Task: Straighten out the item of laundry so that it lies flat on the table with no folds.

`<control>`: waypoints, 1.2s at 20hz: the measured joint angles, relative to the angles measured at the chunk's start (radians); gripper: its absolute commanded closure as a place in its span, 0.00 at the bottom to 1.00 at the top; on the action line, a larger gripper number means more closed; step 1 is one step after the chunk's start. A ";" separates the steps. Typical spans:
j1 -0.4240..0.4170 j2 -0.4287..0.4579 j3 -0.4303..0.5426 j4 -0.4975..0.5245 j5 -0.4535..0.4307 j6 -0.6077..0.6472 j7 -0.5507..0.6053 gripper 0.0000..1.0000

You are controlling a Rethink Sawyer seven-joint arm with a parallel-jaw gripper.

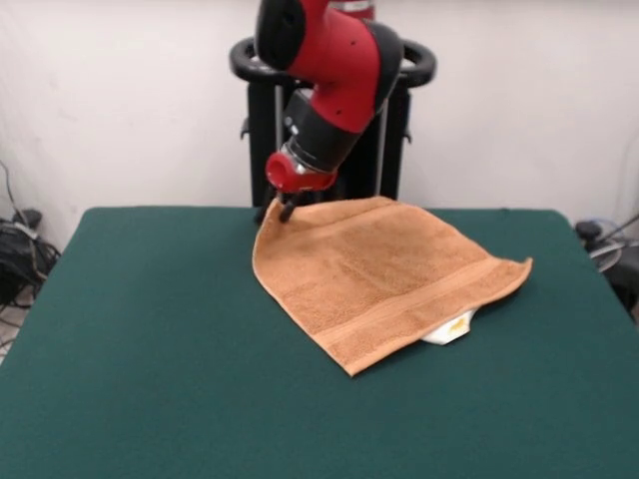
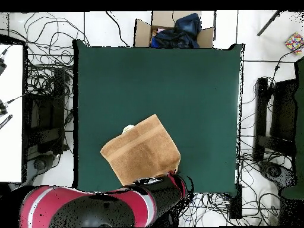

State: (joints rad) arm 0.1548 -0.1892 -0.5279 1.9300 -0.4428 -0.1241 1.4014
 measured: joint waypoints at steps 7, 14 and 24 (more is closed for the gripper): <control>-0.038 0.001 -0.034 0.000 0.000 -0.037 0.000 0.00; -0.056 0.001 -0.051 0.000 0.000 -0.075 0.000 0.00; -0.050 -0.005 -0.065 0.000 -0.002 -0.075 0.000 0.00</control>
State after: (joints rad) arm 0.1047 -0.1946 -0.5932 1.9302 -0.4450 -0.1994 1.4014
